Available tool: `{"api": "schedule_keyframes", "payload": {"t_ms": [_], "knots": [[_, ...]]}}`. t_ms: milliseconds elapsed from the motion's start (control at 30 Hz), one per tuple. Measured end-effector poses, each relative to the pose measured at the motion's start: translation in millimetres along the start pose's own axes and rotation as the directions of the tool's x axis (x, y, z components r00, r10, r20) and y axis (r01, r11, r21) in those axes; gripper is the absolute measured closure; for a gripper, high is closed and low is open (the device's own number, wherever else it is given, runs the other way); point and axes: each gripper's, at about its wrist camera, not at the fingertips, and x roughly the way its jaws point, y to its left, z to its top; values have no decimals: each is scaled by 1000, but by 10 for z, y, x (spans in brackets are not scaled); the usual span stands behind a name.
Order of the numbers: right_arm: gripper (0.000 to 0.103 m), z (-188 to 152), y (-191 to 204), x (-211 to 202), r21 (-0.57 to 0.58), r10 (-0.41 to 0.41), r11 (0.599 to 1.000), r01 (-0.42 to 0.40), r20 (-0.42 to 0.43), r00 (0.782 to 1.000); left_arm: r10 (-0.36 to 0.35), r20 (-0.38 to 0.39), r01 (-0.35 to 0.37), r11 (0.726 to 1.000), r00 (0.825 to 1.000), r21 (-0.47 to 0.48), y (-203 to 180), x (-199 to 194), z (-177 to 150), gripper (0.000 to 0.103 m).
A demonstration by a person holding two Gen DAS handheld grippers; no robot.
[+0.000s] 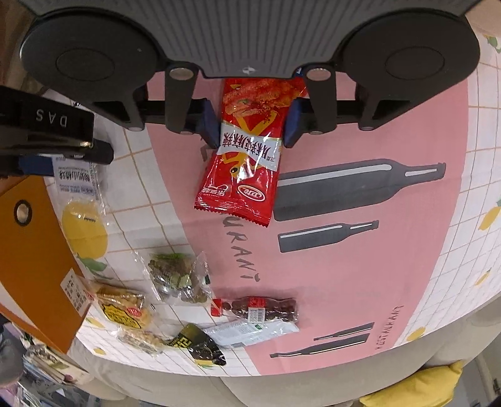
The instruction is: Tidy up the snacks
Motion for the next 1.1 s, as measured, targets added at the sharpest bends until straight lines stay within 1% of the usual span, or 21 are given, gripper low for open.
{"api": "schedule_keyframes", "payload": {"t_ms": [67,133,200,267,433,567,667,767,900,1033,1100], "knots": [[43,7,-10,-5,1,16,1000,-16,-3,1000,-13,2,13,1000,1000,-22,19,-27,7,63],[44,11,-25,-15,16,35,999,-35,-6,999,-27,1,27,999,1000,-41,31,-50,10,65],[45,5,-28,-38,24,54,998,-54,-4,999,-27,8,27,998,1000,-53,33,-94,9,67],[45,-1,-21,-80,24,64,998,-64,5,998,-31,19,32,997,999,-64,31,-159,17,67],[45,14,-9,-250,9,103,995,-104,41,994,-81,42,85,990,996,-109,3,-379,81,67],[45,28,-29,-449,-12,138,990,-138,67,988,-118,66,126,982,991,-138,-54,-603,157,67],[45,39,-72,-630,-26,167,986,-166,88,982,-146,85,157,978,986,-141,-149,-783,229,67],[45,58,-141,-816,-43,192,981,-189,96,977,-184,104,197,971,977,-133,-277,-952,314,67],[45,99,-304,-1075,-74,223,974,-216,105,969,-254,114,267,955,961,-128,-463,-1129,423,67],[45,161,-541,-1342,-100,231,971,-219,126,965,-300,124,313,944,946,-101,-693,-1262,543,67],[45,204,-687,-1474,-115,222,972,-207,139,965,-321,128,332,940,938,-77,-838,-1317,628,67]]}}
